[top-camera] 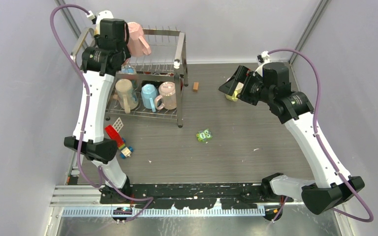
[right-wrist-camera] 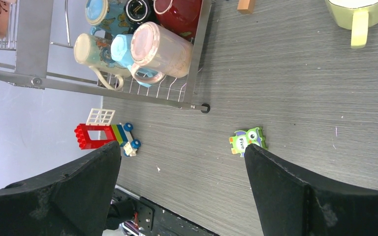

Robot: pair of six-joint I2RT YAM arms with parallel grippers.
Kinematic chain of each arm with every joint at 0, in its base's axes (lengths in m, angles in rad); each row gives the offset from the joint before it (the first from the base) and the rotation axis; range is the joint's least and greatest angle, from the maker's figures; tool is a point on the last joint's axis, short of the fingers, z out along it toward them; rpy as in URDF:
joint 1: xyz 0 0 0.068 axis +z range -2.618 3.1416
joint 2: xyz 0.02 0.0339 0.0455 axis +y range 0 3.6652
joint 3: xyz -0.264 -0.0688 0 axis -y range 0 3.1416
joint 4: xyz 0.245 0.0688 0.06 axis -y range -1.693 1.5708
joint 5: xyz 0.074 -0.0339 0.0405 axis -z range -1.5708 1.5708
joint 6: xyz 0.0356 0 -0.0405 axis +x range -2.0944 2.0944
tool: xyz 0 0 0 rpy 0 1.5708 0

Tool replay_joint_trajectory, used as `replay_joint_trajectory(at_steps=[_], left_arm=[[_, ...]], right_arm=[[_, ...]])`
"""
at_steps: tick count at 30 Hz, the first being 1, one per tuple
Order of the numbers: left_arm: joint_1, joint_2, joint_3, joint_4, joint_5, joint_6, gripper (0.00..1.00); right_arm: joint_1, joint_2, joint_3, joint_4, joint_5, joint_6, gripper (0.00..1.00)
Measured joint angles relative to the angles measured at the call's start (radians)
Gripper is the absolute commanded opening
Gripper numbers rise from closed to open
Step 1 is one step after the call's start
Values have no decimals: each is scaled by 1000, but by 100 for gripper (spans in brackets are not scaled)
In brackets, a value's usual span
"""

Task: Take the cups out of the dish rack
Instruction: Unload the cup from the dish rack.

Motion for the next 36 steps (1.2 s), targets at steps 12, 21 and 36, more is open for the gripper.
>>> replay_joint_trajectory(at_steps=[12,21,36], left_arm=[[9,15,11,-24,33,-26,49],[-2,15,10,-30,31,-37,45],[-75,15,10,-34,5,-55,41]], right_arm=[[7,1,-8,16,-5,15,100],[10,1,-28,26,-11,15,100],[13,1,-49,47,-15,18,100]])
